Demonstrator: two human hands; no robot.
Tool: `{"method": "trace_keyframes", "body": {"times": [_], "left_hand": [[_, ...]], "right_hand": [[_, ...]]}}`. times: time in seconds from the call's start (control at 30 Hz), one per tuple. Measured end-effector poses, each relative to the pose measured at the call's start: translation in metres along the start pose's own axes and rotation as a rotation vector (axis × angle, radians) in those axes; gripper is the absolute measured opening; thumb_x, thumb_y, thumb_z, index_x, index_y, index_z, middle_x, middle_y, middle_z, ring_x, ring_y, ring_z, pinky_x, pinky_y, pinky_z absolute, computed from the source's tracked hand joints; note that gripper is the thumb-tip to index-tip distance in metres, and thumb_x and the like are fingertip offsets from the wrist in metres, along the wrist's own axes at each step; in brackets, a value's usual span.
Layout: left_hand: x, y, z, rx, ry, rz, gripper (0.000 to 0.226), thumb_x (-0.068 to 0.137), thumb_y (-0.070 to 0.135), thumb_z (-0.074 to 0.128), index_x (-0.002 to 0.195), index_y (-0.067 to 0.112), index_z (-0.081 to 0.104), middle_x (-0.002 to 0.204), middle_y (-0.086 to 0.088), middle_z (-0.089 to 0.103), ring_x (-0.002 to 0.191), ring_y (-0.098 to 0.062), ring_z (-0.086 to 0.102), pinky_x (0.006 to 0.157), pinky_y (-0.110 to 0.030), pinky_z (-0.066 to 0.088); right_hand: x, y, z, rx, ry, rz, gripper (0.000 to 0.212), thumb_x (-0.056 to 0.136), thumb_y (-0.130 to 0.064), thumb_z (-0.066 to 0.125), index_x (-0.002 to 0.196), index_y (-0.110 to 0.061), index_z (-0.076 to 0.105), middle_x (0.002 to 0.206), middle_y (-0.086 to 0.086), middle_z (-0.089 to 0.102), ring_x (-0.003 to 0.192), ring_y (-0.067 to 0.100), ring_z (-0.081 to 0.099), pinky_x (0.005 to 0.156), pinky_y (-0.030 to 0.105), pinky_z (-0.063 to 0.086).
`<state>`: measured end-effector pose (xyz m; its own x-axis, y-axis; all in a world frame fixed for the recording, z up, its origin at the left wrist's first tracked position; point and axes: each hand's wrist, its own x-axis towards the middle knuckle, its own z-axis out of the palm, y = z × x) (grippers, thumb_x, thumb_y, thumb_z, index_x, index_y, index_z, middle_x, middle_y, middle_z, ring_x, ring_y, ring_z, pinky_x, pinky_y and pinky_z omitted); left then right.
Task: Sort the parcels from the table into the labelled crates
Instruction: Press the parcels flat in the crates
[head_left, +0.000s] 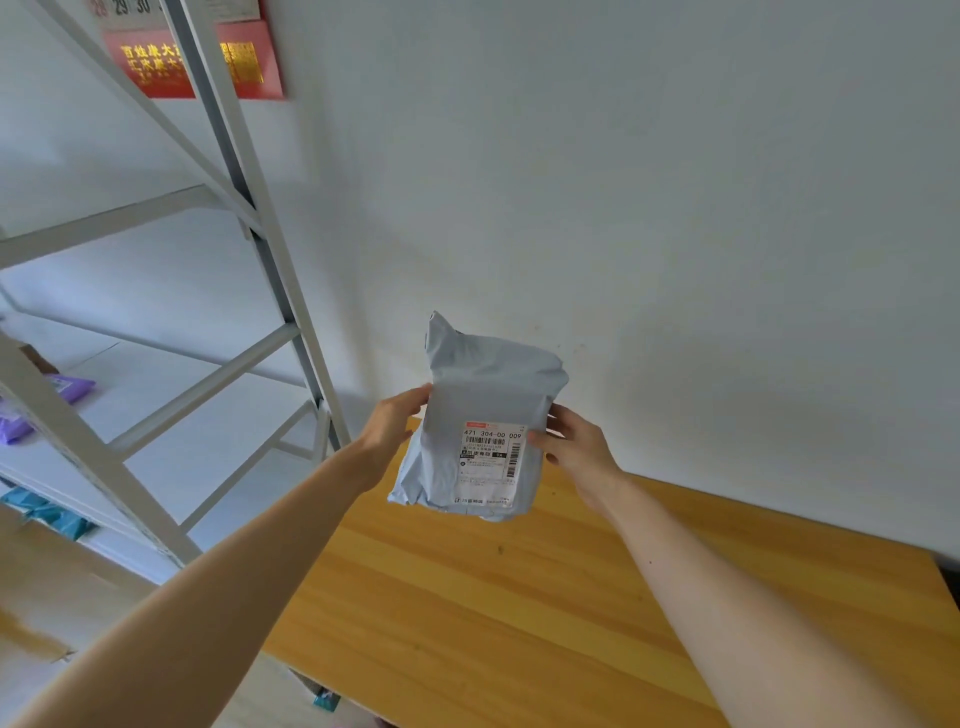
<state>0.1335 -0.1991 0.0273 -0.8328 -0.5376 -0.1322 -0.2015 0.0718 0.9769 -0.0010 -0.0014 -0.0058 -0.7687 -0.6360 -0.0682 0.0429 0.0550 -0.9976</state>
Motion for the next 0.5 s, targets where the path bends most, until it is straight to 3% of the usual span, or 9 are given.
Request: {"method": "trace_keyframes", "body": {"times": [0.07, 0.13, 0.23, 0.33, 0.43, 0.5], "left_hand": [[-0.001, 0.004, 0.0, 0.01, -0.008, 0.017, 0.014, 0.097, 0.032, 0.05, 0.1, 0.041, 0.06, 0.113, 0.018, 0.059, 0.118, -0.011, 0.043, 0.102, -0.031, 0.029], [0.001, 0.009, -0.002, 0.04, -0.053, 0.027, 0.021, 0.092, 0.026, 0.058, 0.102, 0.043, 0.061, 0.108, 0.022, 0.06, 0.116, -0.012, 0.046, 0.101, -0.031, 0.029], [0.002, 0.014, -0.003, 0.094, -0.116, 0.031, 0.05, 0.08, 0.025, 0.073, 0.124, 0.04, 0.058, 0.122, 0.009, 0.063, 0.115, -0.016, 0.055, 0.102, -0.036, 0.038], [0.003, 0.019, -0.003, 0.113, -0.187, 0.076, 0.085, 0.065, 0.028, 0.084, 0.139, 0.042, 0.045, 0.119, 0.002, 0.066, 0.11, -0.02, 0.063, 0.095, -0.042, 0.051], [0.006, 0.025, -0.006, 0.17, -0.199, 0.141, 0.09, 0.07, 0.024, 0.085, 0.144, 0.042, 0.037, 0.12, 0.008, 0.063, 0.116, -0.02, 0.058, 0.097, -0.043, 0.051], [0.009, 0.027, -0.011, 0.167, -0.185, 0.18, 0.085, 0.075, 0.021, 0.081, 0.145, 0.041, 0.036, 0.12, 0.009, 0.062, 0.118, -0.021, 0.056, 0.099, -0.044, 0.049]], "right_hand": [[-0.003, -0.001, -0.001, 0.006, 0.026, -0.003, 0.032, 0.086, -0.014, 0.07, 0.111, -0.031, 0.061, 0.116, -0.009, 0.065, 0.11, 0.012, 0.06, 0.09, 0.032, 0.05], [-0.004, -0.004, -0.001, 0.008, 0.057, -0.011, 0.029, 0.087, -0.019, 0.07, 0.112, -0.03, 0.06, 0.115, -0.007, 0.065, 0.11, 0.014, 0.061, 0.094, 0.037, 0.05], [-0.006, -0.015, -0.002, -0.006, 0.128, -0.035, 0.029, 0.088, -0.028, 0.068, 0.116, -0.028, 0.059, 0.108, -0.008, 0.066, 0.101, 0.007, 0.063, 0.079, 0.028, 0.054], [-0.007, -0.025, 0.003, -0.031, 0.186, -0.046, 0.033, 0.088, -0.034, 0.067, 0.119, -0.024, 0.058, 0.105, -0.005, 0.067, 0.097, 0.006, 0.062, 0.066, 0.017, 0.044], [-0.007, -0.033, 0.01, -0.023, 0.211, -0.043, 0.026, 0.089, -0.035, 0.067, 0.112, -0.028, 0.058, 0.105, -0.004, 0.067, 0.098, 0.011, 0.062, 0.066, 0.023, 0.042], [-0.007, -0.039, 0.015, 0.002, 0.209, -0.037, 0.028, 0.089, -0.034, 0.067, 0.115, -0.028, 0.059, 0.107, -0.003, 0.067, 0.102, 0.016, 0.062, 0.075, 0.033, 0.049]]}}
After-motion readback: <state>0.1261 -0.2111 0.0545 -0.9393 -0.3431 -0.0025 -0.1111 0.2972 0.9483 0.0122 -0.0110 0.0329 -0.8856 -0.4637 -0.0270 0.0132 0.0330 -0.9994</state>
